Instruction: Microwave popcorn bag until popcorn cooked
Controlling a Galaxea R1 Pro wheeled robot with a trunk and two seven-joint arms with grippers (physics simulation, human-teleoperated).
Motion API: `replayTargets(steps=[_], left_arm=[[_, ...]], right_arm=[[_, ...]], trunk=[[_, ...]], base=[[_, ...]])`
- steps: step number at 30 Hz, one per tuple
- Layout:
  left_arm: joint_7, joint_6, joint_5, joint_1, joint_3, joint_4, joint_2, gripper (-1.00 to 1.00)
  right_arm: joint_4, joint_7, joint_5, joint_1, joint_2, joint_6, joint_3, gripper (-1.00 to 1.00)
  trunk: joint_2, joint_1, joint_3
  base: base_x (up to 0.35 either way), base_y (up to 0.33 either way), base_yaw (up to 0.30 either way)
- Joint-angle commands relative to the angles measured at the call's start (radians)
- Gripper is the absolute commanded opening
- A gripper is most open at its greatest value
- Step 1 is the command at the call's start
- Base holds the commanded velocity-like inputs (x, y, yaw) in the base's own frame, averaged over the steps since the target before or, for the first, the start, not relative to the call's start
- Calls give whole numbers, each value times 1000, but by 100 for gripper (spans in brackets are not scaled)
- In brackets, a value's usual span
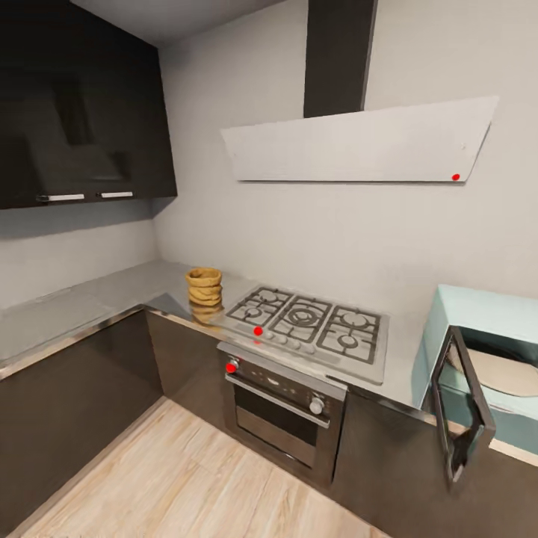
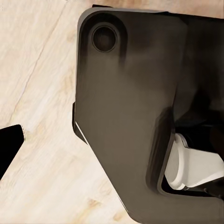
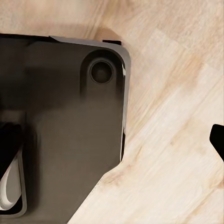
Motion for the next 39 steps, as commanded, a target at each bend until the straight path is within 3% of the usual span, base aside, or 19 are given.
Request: replayTargets(steps=[1, 18, 31, 39], left_arm=[[0, -1, 1, 0, 7, 0, 0, 100], [1, -3, 1, 0, 7, 1, 0, 100], [1, -2, 1, 0, 7, 1, 1, 100], [1, -1, 1, 0, 7, 1, 1, 100]], right_arm=[[5, 3, -3, -2, 0, -8, 7, 100], [6, 3, -3, -2, 0, -8, 7, 100], [6, 3, -3, -2, 0, -8, 7, 100], [5, 4, -3, -2, 0, -8, 7, 100]], trunk=[[-1, 1, -1], [-1, 1, -1], [-1, 1, -1], [-1, 1, -1]], base=[[141, 291, 259], [196, 261, 237], [211, 242, 8], [162, 261, -216]])
